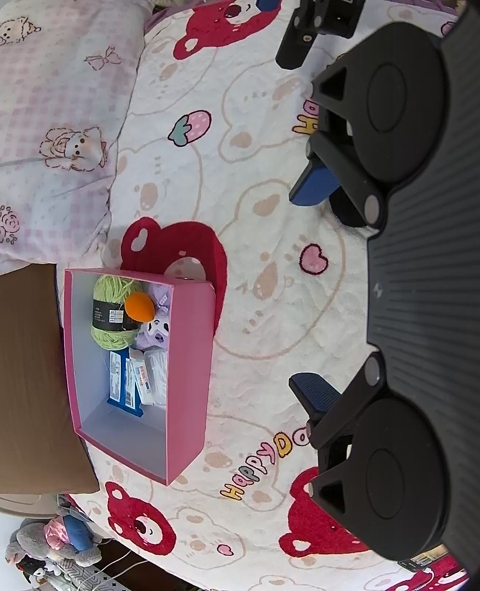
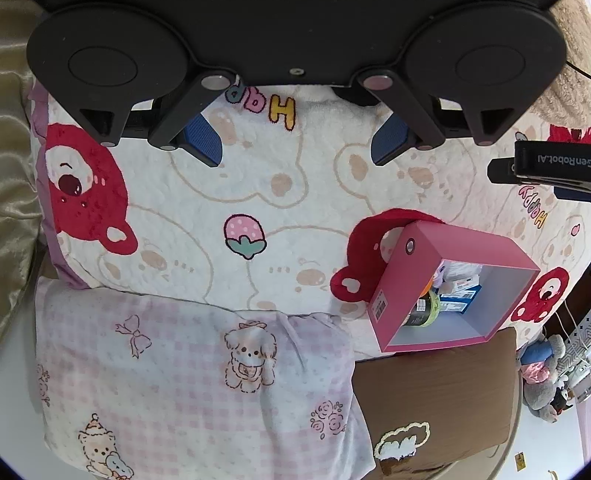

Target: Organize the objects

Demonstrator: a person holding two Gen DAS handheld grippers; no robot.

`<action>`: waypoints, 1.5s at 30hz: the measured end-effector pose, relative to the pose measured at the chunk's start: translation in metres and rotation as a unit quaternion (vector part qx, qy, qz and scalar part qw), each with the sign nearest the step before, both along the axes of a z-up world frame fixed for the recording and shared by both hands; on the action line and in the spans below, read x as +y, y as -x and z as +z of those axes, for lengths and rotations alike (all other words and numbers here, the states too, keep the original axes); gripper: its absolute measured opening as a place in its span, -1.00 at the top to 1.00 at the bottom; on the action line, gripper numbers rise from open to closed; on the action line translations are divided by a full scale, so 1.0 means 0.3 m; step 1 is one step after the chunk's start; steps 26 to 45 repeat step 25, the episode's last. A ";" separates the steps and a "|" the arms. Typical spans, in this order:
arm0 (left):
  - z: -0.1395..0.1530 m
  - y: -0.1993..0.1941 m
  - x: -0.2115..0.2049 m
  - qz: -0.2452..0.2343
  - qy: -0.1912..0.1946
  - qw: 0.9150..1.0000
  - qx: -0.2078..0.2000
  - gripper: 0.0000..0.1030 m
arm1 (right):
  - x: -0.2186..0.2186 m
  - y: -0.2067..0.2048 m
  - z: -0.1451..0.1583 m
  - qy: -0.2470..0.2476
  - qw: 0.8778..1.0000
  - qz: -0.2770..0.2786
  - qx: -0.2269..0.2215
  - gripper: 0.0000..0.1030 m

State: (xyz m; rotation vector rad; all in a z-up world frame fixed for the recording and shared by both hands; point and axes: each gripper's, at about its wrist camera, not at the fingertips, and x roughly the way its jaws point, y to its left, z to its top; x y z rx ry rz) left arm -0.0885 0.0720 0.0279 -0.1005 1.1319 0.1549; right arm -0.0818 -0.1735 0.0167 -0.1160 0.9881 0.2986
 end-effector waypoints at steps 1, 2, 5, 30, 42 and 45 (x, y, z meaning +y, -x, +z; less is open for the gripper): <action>0.001 0.000 0.001 0.000 0.000 1.000 0.000 -0.90 | -0.001 0.000 -0.001 0.000 1.000 0.000 0.000 -0.76; 0.001 0.001 0.001 0.001 0.001 1.000 0.000 -0.90 | -0.003 -0.001 -0.002 -0.001 1.000 -0.001 0.001 -0.76; 0.001 0.003 0.000 -0.002 0.000 1.000 0.000 -0.90 | -0.004 -0.001 -0.003 -0.001 1.000 -0.001 0.002 -0.76; 0.011 0.001 -0.020 -0.020 -0.002 1.000 0.001 -0.90 | 0.001 -0.001 -0.001 0.003 1.000 0.006 0.000 -0.76; 0.011 0.001 -0.020 -0.020 -0.002 1.000 0.001 -0.90 | 0.001 -0.001 -0.001 0.003 1.000 0.006 0.000 -0.76; 0.011 0.001 -0.020 -0.020 -0.002 1.000 0.001 -0.90 | 0.001 -0.001 -0.001 0.003 1.000 0.006 0.000 -0.76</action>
